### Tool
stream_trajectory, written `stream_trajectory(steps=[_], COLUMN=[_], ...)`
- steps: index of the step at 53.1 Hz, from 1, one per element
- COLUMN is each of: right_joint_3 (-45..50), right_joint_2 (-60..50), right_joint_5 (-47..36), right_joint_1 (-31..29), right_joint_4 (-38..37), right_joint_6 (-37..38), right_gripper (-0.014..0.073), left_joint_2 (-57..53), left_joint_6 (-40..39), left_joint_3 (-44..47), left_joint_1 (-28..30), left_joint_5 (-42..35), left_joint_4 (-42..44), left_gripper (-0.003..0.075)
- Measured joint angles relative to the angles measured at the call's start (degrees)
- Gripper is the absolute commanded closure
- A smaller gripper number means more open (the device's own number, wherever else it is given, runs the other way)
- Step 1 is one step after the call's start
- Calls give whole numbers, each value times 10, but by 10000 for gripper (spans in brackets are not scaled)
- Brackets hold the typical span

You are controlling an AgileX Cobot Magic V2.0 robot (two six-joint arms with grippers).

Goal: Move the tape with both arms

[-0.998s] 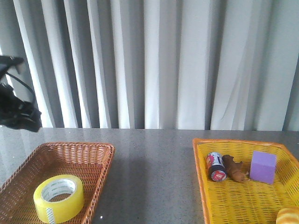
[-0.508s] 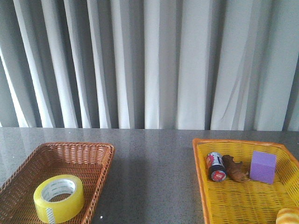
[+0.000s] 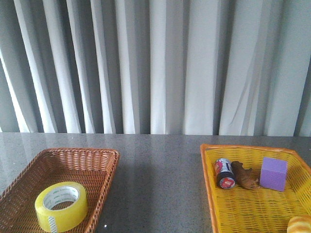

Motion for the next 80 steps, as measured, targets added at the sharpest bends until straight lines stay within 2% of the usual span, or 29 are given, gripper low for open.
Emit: stream_trajectory(steps=[7, 11, 17, 26, 34, 45, 69, 73, 80], right_joint_3=[0, 0, 0, 0, 0, 0, 0, 0, 0], right_joint_2=[0, 0, 0, 0, 0, 0, 0, 0, 0], right_joint_5=[0, 0, 0, 0, 0, 0, 0, 0, 0], right_joint_1=[0, 0, 0, 0, 0, 0, 0, 0, 0], right_joint_4=[0, 0, 0, 0, 0, 0, 0, 0, 0], right_joint_6=[0, 0, 0, 0, 0, 0, 0, 0, 0], right_gripper=[600, 600, 600, 600, 600, 600, 600, 600, 600], left_joint_2=[-28, -40, -76, -168, -249, -306, -307, -307, -307], left_joint_6=[0, 0, 8, 28, 30, 32, 25, -6, -113], left_joint_3=[27, 43, 104, 268, 396, 498, 517, 517, 517], left_joint_1=[0, 0, -4, -4, -4, -4, -4, -4, -4], left_joint_5=[3, -26, -140, -317, -413, -491, -495, -495, -495], left_joint_4=[25, 38, 53, 57, 62, 61, 66, 101, 197], left_gripper=[727, 727, 727, 727, 727, 727, 727, 727, 727])
